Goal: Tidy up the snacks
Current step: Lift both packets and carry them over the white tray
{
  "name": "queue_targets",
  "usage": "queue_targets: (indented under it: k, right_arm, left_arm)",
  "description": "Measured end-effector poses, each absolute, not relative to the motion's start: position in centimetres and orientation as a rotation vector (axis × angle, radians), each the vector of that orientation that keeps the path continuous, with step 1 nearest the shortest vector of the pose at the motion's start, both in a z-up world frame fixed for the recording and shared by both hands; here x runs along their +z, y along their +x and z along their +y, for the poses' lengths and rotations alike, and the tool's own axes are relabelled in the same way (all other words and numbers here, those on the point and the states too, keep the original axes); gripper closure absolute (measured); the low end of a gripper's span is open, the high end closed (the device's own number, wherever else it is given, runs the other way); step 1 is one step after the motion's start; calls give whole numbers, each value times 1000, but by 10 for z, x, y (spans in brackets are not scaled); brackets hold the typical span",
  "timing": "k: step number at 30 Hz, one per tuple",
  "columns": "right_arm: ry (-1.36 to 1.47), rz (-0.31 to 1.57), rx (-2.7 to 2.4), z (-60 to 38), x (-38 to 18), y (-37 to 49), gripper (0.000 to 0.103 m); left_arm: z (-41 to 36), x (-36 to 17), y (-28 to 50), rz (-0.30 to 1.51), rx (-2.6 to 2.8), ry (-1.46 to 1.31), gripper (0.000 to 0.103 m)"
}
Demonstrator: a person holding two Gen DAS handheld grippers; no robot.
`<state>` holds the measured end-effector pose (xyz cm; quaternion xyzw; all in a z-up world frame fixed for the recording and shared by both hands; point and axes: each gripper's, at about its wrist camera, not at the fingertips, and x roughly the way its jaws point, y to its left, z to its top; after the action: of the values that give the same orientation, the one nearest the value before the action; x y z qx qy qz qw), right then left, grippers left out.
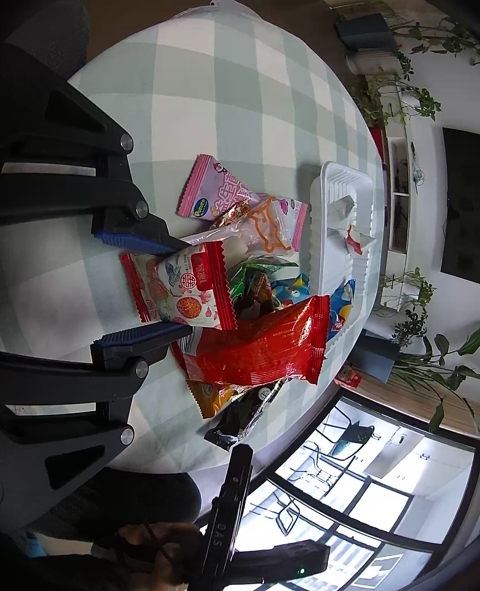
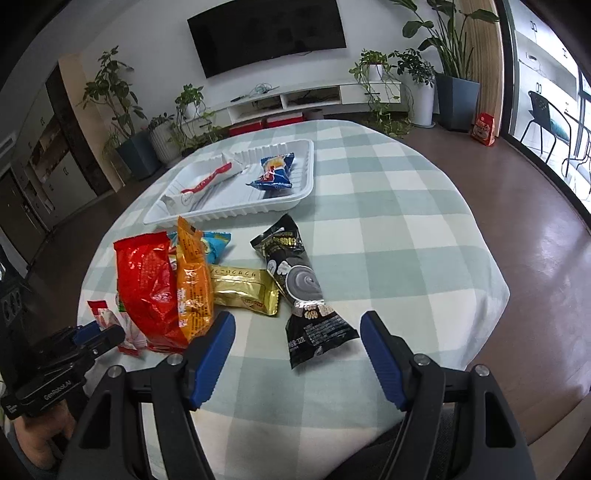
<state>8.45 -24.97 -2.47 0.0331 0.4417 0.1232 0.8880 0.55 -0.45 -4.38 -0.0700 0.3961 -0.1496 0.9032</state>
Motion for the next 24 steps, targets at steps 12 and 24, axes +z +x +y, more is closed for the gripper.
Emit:
queue_targets:
  k: [12, 24]
  right_arm:
    - [-108, 1076, 342, -231, -47, 129, 38]
    - [-76, 1194, 407, -230, -66, 144, 61]
  left_arm:
    - [3, -46, 0, 844, -339, -192, 70]
    - [6, -51, 3, 856, -362, -218, 70]
